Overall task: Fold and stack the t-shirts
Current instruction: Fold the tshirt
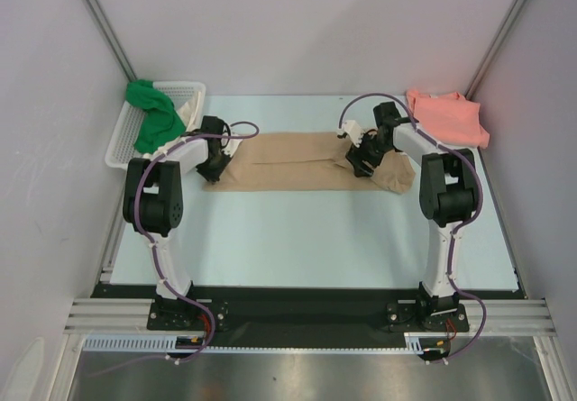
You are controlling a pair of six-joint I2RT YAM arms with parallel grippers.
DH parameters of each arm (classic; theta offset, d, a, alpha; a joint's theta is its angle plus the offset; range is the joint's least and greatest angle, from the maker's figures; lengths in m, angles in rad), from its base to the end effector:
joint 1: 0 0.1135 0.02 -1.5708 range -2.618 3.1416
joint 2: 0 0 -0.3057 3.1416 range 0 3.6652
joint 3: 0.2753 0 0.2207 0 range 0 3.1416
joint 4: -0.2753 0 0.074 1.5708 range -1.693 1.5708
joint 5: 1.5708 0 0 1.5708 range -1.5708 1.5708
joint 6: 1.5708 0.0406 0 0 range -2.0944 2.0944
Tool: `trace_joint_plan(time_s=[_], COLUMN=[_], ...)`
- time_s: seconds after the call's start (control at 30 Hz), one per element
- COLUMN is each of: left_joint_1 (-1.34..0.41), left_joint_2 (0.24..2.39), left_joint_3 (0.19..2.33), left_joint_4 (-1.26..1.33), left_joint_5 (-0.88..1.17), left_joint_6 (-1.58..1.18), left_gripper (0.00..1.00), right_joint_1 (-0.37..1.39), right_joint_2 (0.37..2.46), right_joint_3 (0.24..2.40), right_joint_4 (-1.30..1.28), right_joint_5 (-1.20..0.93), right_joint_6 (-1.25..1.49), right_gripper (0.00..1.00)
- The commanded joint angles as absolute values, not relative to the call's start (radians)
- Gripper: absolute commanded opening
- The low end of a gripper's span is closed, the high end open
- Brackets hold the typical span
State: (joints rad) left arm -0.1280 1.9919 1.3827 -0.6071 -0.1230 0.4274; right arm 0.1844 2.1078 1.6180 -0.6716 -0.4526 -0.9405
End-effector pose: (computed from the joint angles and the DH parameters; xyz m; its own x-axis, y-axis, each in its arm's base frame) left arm 0.3906 -0.0452 0.2130 -0.8115 0.5192 -0.2682 0.4624 0.8511 0.2486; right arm 0.4254 0.0974 0.2278 -0.2601 -0.7875 -0.5587 -0.9266 0.3664 -0.0851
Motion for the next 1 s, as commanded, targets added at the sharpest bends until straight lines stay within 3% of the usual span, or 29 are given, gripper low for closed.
trace_joint_plan(time_s=[0.0,0.07,0.2,0.33,0.47,0.97], left_joint_1=[-0.123,-0.123,-0.123,-0.123,-0.124,-0.124], left_joint_2=[2.0,2.002,2.003,2.008,2.011,2.002], left_joint_3=[1.396,1.396,1.394,1.399,1.402,1.394], left_joint_4=[-0.609,-0.609,-0.604,-0.603,-0.603,-0.594], left_joint_5=[-0.15,-0.149,-0.147,-0.143,-0.138,-0.152], left_joint_6=[0.425,0.422,0.419,0.416,0.413,0.417], left_gripper=[0.27,0.27,0.27,0.27,0.27,0.27], right_joint_1=[0.193,0.193,0.196,0.206,0.216,0.242], right_joint_2=[2.129,2.12,2.1,2.085,2.103,2.221], right_joint_3=[1.674,1.672,1.674,1.683,1.723,1.928], right_joint_4=[-0.689,-0.674,-0.637,-0.63,-0.637,-0.661], right_joint_5=[-0.445,-0.442,-0.428,-0.42,-0.402,-0.354], right_joint_6=[-0.942,-0.927,-0.922,-0.943,-0.963,-0.979], right_gripper=[0.68,0.61,0.29,0.24,0.06,0.06])
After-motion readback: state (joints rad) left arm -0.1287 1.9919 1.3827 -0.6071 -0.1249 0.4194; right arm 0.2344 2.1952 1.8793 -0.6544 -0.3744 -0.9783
